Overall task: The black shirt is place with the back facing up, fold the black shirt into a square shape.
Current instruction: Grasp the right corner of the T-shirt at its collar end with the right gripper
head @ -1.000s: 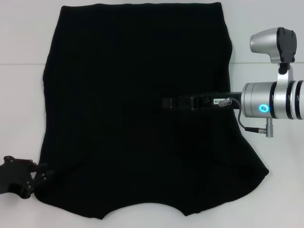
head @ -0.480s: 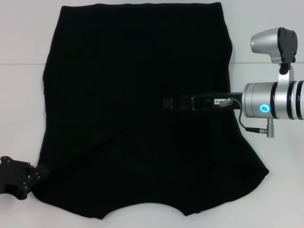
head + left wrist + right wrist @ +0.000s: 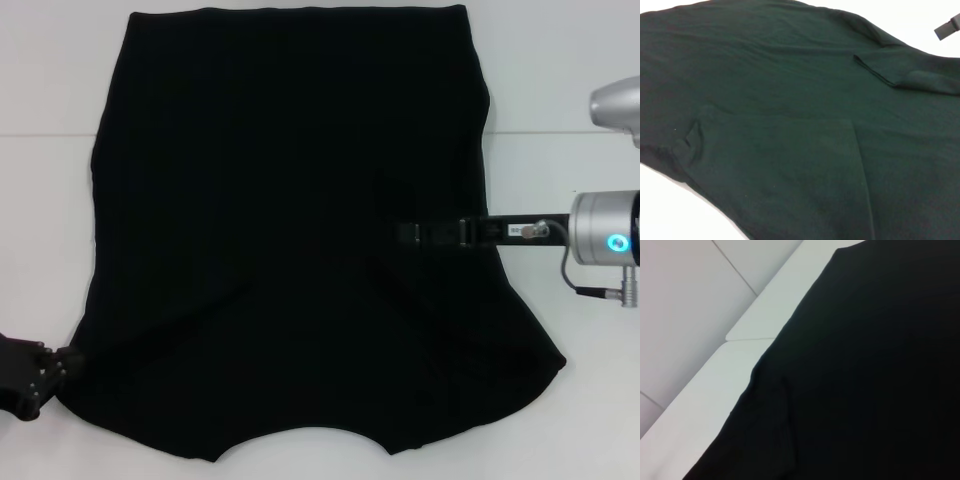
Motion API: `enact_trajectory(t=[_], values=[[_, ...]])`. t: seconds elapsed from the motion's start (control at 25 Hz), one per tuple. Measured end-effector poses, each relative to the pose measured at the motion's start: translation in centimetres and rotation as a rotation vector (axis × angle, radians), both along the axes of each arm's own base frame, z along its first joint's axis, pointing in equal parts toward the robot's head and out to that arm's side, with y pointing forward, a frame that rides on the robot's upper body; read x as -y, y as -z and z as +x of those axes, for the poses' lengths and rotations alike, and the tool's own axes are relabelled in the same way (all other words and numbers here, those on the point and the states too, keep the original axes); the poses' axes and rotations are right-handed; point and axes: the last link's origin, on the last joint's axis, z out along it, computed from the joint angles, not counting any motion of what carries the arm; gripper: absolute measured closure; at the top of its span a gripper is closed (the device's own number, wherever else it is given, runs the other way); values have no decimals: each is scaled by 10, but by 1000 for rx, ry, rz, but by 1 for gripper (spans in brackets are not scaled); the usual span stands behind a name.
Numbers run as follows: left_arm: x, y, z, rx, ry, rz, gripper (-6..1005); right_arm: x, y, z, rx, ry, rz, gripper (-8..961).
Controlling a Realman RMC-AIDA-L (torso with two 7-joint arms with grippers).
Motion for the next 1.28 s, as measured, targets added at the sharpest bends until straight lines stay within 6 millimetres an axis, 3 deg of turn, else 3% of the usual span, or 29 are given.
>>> enact_trajectory(t=[0.4, 0.6, 0.84, 1.04, 1.28], values=[[2, -3, -1, -4, -7, 6, 955, 12, -31, 27, -6, 81, -45, 240], [2, -3, -1, 1, -11, 8, 955, 33, -55, 58, 27, 196, -142, 253], [3, -2, -2, 7, -18, 15, 956, 53, -68, 80, 7, 268, -167, 269], [1, -2, -1, 8, -13, 16, 956, 63, -69, 91, 0, 300, -175, 282], [-2, -1, 1, 8, -7, 15, 956, 66, -51, 89, 32, 294, -213, 298]])
